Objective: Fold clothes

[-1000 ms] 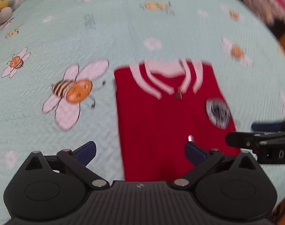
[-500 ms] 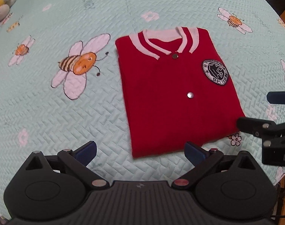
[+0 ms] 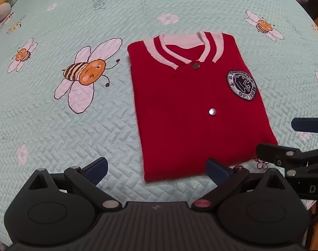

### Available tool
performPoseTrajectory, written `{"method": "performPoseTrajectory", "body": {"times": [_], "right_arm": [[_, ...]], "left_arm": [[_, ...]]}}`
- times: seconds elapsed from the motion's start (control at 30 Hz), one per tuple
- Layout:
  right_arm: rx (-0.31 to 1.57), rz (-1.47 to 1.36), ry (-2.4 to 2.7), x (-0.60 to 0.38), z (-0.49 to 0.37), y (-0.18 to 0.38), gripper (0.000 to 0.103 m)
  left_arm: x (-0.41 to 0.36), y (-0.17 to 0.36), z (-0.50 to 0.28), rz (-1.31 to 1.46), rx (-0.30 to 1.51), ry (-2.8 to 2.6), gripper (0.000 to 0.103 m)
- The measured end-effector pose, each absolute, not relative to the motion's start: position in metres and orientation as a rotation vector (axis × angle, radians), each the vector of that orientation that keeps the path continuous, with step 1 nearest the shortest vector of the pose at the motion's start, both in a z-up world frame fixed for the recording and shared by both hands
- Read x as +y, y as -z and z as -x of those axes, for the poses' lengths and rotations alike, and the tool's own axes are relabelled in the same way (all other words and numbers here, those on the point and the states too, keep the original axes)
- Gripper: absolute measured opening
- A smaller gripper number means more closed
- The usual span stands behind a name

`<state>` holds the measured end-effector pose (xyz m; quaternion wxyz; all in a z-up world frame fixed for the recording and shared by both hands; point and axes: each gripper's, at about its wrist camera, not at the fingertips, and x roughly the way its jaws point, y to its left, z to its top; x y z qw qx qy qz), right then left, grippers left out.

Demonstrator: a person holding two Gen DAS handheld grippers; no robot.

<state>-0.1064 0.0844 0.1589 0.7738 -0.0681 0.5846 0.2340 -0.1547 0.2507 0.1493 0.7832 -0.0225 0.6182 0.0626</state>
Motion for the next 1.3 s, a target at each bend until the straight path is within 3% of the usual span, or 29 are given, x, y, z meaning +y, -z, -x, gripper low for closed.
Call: {"method": "performPoseTrajectory", "body": {"times": [1.3], "right_arm": [[1.250, 0.167, -0.504, 0.097, 0.120, -0.165, 0.082]], "left_arm": [[0.256, -0.151, 0.170, 0.045, 1.332, -0.193, 0.102]]}}
